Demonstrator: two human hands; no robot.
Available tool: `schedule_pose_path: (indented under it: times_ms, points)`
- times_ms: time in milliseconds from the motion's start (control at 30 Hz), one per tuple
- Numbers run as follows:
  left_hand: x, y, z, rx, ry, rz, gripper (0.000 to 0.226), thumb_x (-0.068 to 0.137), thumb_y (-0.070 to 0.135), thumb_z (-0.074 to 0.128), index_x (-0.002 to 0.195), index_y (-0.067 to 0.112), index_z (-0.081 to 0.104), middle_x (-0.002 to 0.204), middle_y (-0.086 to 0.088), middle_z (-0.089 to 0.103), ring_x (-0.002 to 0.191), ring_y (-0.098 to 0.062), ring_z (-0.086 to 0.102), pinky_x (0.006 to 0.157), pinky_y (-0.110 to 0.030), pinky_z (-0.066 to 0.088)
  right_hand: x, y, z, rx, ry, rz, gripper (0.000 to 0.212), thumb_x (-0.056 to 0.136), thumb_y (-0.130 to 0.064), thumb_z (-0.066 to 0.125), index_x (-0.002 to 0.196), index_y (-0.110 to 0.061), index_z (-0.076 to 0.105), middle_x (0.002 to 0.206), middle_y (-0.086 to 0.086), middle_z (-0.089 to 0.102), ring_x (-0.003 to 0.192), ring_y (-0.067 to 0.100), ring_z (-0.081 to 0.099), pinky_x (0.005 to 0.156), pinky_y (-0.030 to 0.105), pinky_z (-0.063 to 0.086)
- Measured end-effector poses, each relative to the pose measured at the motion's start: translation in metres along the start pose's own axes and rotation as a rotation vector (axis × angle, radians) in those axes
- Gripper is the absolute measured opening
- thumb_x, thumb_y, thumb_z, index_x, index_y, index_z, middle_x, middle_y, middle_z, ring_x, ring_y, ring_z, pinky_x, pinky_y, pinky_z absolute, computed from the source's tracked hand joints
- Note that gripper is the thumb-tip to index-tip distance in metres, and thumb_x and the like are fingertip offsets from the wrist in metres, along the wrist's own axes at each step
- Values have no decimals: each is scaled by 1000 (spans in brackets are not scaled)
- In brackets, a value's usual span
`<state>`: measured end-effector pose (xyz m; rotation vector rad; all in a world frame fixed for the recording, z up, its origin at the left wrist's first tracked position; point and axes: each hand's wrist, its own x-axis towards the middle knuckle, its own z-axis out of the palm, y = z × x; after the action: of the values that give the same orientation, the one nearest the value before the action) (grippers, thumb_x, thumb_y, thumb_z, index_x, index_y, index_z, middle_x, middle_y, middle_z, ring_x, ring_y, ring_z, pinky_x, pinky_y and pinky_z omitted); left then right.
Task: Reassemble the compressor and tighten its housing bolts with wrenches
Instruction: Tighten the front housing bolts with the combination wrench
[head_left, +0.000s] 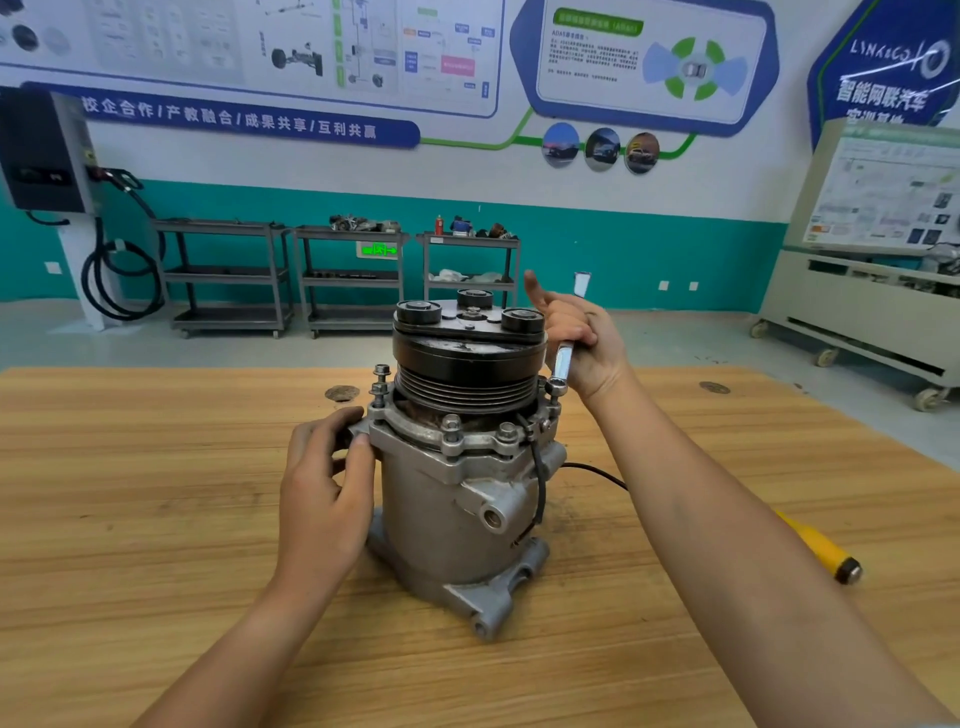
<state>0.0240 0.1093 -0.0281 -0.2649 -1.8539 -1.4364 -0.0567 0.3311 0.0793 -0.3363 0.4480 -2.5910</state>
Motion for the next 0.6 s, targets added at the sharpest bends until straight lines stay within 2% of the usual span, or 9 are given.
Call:
schedule_pose_path:
  times_ms: [67, 167, 233, 300, 433, 500, 600]
  points:
    - [0, -1, 0, 7, -2, -4, 26, 93, 4, 49, 113, 20, 53, 100, 7, 50, 91, 22, 47, 72, 5, 35, -3, -3, -8, 60, 17, -58, 44, 102, -18, 20, 105, 15, 49, 46, -8, 24, 35, 5, 24, 33, 25, 41]
    - [-1, -2, 0, 17, -4, -12, 26, 94, 5, 49, 117, 14, 56, 106, 1, 49, 90, 23, 47, 72, 4, 36, -8, -4, -9, 39, 40, -143, 41, 101, -15, 23, 98, 12, 53, 46, -10, 21, 35, 1, 20, 31, 20, 38]
    - [-2, -2, 1, 19, -4, -17, 27, 94, 5, 48, 118, 14, 55, 108, 1, 48, 92, 23, 46, 73, 5, 35, -14, -1, -9, 24, 71, -220, 32, 97, -10, 29, 91, 9, 55, 39, -8, 21, 28, 3, 20, 29, 18, 36]
    - [-3, -1, 1, 10, -5, -28, 27, 95, 6, 47, 118, 16, 54, 109, 2, 48, 92, 23, 46, 73, 5, 35, -24, 4, -13, 34, 92, -337, 24, 93, -8, 37, 87, 3, 57, 32, -5, 28, 23, 6, 27, 30, 17, 36]
    - [-3, 0, 2, 12, 3, -31, 27, 94, 5, 47, 119, 13, 55, 109, 1, 49, 89, 27, 44, 73, 6, 32, -53, 23, -31, 153, 158, -583, 17, 76, -6, 51, 78, 0, 67, 32, -3, 27, 24, 6, 28, 34, 15, 41]
    - [-3, -1, 2, 15, 3, -29, 27, 95, 4, 47, 120, 9, 56, 110, -1, 48, 86, 29, 42, 73, 7, 31, -66, 32, -36, 182, 165, -619, 18, 76, -9, 52, 76, -2, 69, 32, -4, 25, 25, 6, 27, 35, 14, 40]
    - [-4, -1, 3, 8, -3, -37, 28, 95, 4, 46, 122, 7, 55, 111, -2, 48, 86, 28, 43, 73, 7, 32, -74, 36, -28, 32, 198, -601, 19, 81, -17, 51, 78, -8, 67, 32, -4, 25, 24, 5, 25, 32, 13, 33]
